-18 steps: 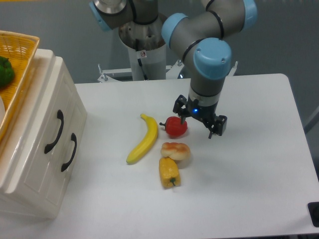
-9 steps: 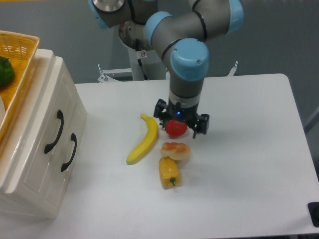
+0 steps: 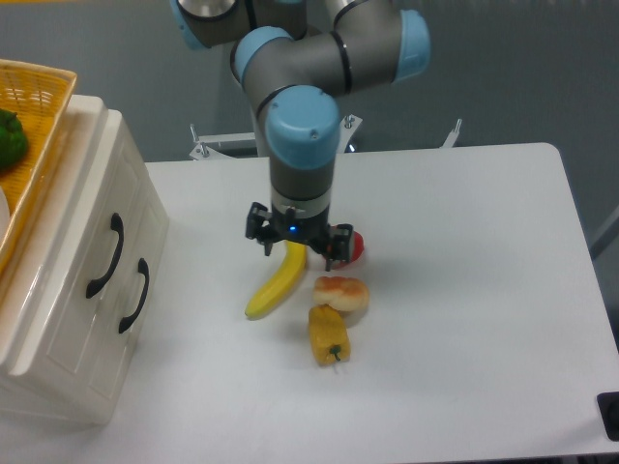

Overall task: Slide open the top white drawer
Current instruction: 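Move the gripper over the banana toward the upper drawer handle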

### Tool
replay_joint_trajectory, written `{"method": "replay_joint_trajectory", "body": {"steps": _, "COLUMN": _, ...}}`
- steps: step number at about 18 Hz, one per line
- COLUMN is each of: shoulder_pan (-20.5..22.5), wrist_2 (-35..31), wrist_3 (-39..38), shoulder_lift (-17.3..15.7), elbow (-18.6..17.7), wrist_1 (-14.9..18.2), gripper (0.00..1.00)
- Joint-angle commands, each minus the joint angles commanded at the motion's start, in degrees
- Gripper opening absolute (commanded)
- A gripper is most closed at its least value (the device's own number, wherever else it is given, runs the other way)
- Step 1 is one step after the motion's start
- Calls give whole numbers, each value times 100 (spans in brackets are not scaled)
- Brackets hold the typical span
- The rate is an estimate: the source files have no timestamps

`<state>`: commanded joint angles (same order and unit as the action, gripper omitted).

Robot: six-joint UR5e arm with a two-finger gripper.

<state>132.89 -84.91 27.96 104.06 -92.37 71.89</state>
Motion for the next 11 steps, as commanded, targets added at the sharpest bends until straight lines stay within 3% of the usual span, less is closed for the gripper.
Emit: {"method": "replay_joint_trajectory", "body": {"steps": 11, "shoulder_pan": -255, "wrist_2": 62, "wrist_3": -580, "shoulder_lift": -105, "elbow": 0, "wrist_1": 44, "gripper": 100}}
